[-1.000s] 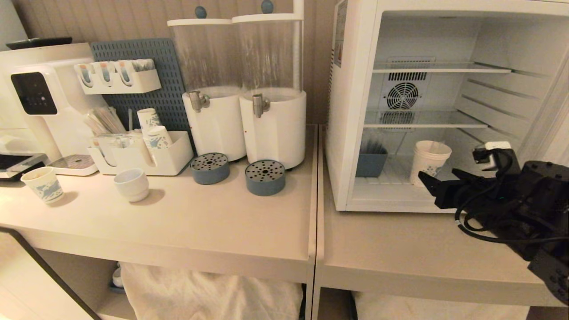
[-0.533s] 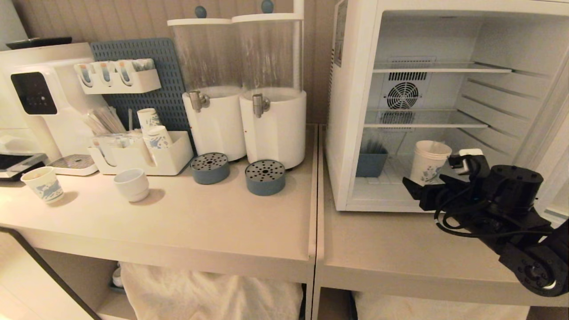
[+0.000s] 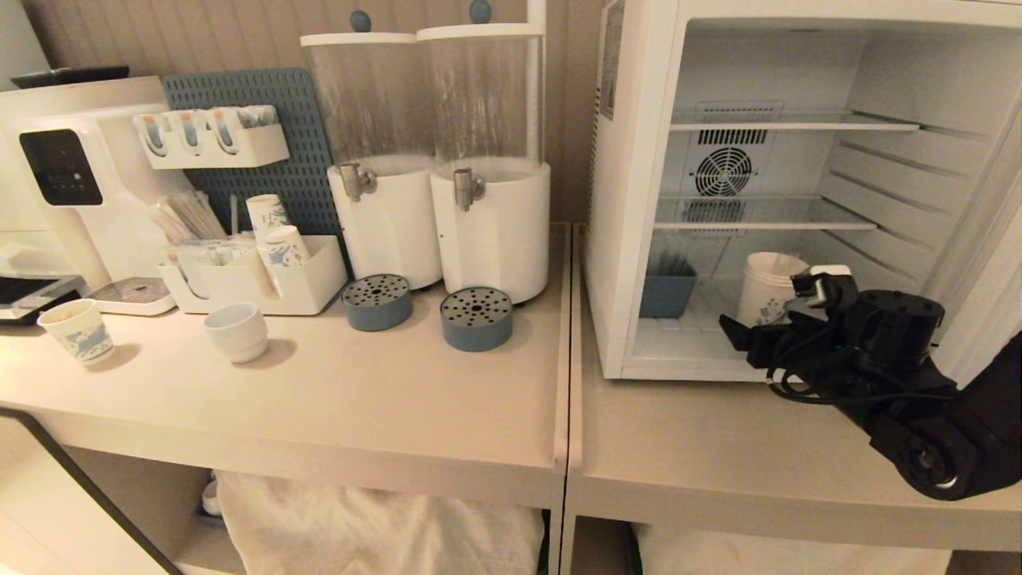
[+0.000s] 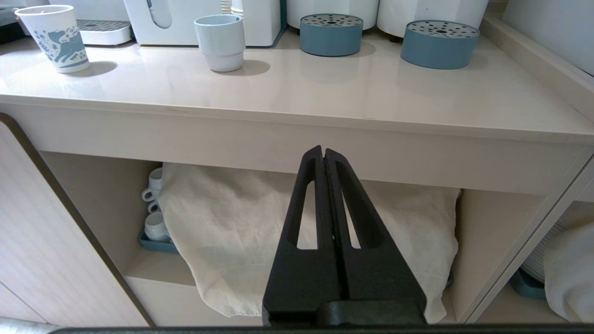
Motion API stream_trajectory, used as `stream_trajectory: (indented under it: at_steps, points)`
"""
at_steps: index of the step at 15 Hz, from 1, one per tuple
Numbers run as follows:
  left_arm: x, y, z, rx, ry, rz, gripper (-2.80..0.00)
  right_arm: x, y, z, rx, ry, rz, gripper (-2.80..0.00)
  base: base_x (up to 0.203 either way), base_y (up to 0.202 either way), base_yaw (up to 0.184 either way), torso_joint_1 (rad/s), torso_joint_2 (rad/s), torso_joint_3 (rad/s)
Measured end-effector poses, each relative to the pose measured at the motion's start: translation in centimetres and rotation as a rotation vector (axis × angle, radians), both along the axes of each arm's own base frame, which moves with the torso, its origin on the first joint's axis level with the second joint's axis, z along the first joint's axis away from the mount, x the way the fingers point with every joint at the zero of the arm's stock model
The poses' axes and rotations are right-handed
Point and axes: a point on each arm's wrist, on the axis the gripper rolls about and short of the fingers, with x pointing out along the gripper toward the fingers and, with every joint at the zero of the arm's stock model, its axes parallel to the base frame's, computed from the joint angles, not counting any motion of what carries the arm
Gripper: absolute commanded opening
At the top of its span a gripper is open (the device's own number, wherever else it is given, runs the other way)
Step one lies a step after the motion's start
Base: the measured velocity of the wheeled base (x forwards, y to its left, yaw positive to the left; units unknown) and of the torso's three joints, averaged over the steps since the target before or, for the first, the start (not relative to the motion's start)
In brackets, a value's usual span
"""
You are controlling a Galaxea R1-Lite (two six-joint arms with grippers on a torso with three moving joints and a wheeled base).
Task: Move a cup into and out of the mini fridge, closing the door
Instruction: Take the paper cup out of the freezer
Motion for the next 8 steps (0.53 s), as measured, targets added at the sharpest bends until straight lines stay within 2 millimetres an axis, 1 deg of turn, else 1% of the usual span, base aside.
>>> stream_trajectory:
  at_steps: [5, 6, 8]
  points:
    - [0.00, 0.00, 0.00, 0.000, 0.000, 0.000, -2.80, 0.50, -0.01, 0.39, 0.001, -0.013, 0.000, 0.00, 0.000, 0.000, 0.000, 0.000, 0.00, 0.000]
    - [0.00, 0.00, 0.00, 0.000, 0.001, 0.000, -2.80, 0.56, -0.02, 0.47, 0.000, -0.014, -0.001, -2.80, 0.000, 0.000, 0.000, 0.000, 0.00, 0.000]
    - [0.00, 0.00, 0.01, 0.000, 0.000, 0.000, -2.80, 0.56, -0.03, 0.43, -0.001, -0.005, -0.002, -2.80, 0.000, 0.000, 0.000, 0.000, 0.00, 0.000]
